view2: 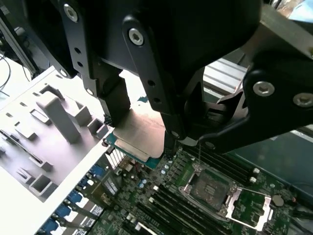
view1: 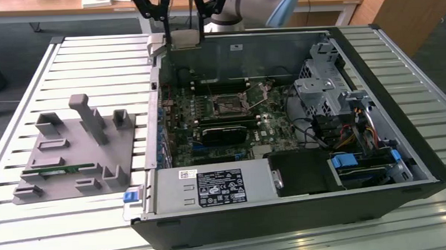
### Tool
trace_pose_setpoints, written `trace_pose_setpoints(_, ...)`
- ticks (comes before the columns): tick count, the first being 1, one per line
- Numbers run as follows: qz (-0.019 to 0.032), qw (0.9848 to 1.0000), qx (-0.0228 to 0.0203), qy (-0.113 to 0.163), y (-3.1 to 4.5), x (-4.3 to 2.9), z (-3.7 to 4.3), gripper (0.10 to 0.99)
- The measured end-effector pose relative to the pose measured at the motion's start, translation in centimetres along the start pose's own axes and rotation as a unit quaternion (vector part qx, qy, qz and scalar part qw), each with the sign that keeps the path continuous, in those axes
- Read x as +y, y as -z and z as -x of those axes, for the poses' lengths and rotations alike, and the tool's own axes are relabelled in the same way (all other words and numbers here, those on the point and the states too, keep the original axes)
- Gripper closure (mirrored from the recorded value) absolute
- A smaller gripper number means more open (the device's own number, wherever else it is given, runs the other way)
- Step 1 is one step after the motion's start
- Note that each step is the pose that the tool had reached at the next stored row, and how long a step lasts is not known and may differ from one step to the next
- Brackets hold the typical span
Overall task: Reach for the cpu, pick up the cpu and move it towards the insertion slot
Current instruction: 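Pick up the cpu and move it towards the insertion slot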
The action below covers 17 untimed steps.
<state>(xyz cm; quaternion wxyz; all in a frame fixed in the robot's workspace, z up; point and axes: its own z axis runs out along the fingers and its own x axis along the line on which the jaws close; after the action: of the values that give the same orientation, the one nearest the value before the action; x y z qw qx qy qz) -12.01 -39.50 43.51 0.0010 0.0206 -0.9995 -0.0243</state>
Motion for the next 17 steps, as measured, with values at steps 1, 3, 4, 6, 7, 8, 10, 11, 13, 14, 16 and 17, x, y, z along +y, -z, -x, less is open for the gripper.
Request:
trace_pose_setpoints(1, 0.0001, 1.0, 0.0, 0.0, 0.0, 0.02, 0.39, 0.557)
trace_pose_setpoints(3, 0.0002, 1.0, 0.0, 0.0, -0.01, 0.11, 1.09, 0.557)
trace_pose_setpoints(4, 0.0002, 1.0, -0.0001, 0.0, -0.03, 0.22, 1.55, 0.557)
trace_pose_setpoints(6, 0.0002, 1.0, 0.0, 0.0, -0.05, 0.41, 2.09, 0.557)
trace_pose_setpoints(7, 0.0002, 1.0, 0.0, 0.0, -0.07, 0.56, 2.41, 0.557)
trace_pose_setpoints(8, 0.0002, 1.0, 0.0, 0.0, -0.08, 0.66, 2.64, 0.557)
trace_pose_setpoints(10, 0.0002, 1.0, 0.0, 0.0, -0.13, 1.02, 3.27, 0.557)
trace_pose_setpoints(11, 0.0002, 1.0, 0.0, 0.0, -0.14, 1.15, 3.49, 0.557)
trace_pose_setpoints(13, 0.0003, 1.0, 0.0, 0.0, -0.17, 1.41, 3.97, 0.557)
trace_pose_setpoints(14, 0.0003, 1.0, 0.0, 0.0, -0.19, 1.57, 4.19, 0.557)
trace_pose_setpoints(16, 0.0002, 1.0, 0.0, 0.0, -0.25, 1.95, 4.5, 0.557)
trace_pose_setpoints(17, 0.0002, 1.0, 0.0, 0.0, -0.29, 2.21, 4.63, 0.557)
